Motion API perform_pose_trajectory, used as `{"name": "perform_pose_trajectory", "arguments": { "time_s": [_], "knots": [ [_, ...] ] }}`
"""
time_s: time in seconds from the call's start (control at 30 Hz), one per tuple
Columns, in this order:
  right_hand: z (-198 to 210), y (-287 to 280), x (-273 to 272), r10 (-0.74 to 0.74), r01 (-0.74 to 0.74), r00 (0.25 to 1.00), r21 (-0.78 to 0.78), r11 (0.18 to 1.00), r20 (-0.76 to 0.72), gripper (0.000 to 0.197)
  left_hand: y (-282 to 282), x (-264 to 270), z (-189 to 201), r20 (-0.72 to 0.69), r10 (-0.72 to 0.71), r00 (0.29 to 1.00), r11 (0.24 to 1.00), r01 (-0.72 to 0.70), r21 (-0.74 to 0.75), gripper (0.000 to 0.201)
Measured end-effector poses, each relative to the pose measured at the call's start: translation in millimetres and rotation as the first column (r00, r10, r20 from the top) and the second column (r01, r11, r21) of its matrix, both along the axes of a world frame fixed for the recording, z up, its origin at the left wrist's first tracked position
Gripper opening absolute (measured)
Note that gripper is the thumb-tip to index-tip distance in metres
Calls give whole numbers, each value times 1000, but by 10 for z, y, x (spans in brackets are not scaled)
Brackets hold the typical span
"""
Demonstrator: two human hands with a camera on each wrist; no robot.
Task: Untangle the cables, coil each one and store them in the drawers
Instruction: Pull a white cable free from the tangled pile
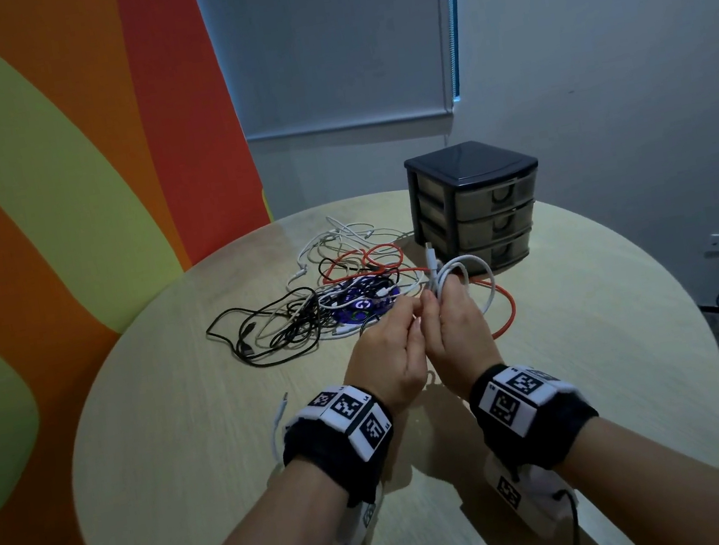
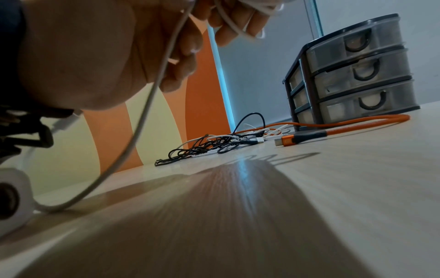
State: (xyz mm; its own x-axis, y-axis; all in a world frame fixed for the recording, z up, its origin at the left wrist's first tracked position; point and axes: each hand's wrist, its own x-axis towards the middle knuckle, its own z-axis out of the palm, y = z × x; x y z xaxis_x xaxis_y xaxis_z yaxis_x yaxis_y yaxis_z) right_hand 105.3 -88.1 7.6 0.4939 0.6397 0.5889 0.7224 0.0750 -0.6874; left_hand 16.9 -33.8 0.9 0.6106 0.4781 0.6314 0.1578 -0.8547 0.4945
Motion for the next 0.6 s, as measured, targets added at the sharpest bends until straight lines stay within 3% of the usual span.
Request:
{"name": "perform_pose_trajectory", "arguments": {
  "time_s": [0.17,0.23,0.37,0.5,0.6],
  "knots": [
    [-10,11,48,41,-41,997,14,999,-66,31,23,23,-34,-96,-18,995,1000,19,7,39],
    [-2,8,54,44,-42,997,37,998,-68,34,29,29,-24,-102,11,995,1000,-12,-11,33],
    [6,-10,67,51,-38,994,125,991,-100,33,93,47,-29,15,149,989,987,-148,-65,22],
    [-31,-26,77,107,-97,987,91,991,-121,27,110,62,-51,-32,64,997,997,-65,-29,48],
    [21,-51,119,151,-148,969,31,989,-196,34,127,65,-58,-50,35,998,999,-36,-21,59]
  ]
}}
